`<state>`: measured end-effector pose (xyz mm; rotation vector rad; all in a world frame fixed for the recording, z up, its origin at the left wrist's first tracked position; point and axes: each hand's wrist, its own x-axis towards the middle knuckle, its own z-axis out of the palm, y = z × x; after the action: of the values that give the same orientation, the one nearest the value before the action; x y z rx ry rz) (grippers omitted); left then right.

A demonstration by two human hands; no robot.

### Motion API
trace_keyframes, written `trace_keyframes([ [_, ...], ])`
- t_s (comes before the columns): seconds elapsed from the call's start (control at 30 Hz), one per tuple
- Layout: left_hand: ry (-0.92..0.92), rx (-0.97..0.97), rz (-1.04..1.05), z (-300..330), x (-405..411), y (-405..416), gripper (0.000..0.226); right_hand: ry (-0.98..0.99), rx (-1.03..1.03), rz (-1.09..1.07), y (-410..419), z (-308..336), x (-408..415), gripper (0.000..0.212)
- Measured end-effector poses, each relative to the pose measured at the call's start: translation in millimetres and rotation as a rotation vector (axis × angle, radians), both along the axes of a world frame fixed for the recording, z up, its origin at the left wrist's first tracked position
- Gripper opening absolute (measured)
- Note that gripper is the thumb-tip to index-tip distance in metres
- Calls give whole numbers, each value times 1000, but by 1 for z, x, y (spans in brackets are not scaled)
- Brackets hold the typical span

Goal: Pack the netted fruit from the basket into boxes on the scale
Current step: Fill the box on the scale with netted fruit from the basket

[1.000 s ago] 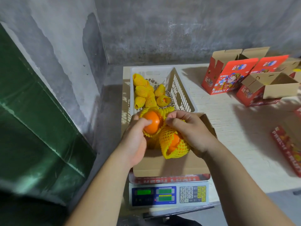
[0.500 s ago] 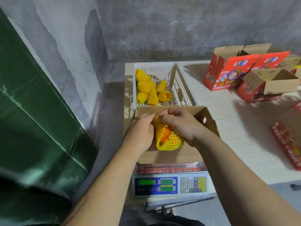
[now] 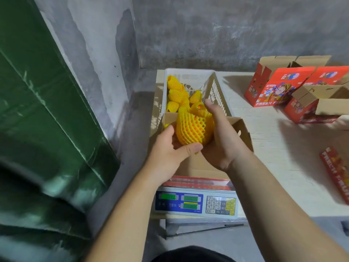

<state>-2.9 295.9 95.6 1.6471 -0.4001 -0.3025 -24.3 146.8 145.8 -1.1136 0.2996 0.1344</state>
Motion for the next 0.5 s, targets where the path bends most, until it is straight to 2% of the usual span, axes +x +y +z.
trace_keyframes([
  [0.1,2,-148,63,1,-5,6,60,-163,-287,63,-1,8,-10,45],
  [0.2,-31,-212,124,4,-19,8,56,-248,-472,177,-7,3,-25,63],
  [0.4,-47,-168,194,-5,-58,14,43,-254,-367,315,-11,-18,-53,90],
  [0.5,-145,-68,335,-10,-77,12,46,-283,-252,291,-10,-19,-59,69],
])
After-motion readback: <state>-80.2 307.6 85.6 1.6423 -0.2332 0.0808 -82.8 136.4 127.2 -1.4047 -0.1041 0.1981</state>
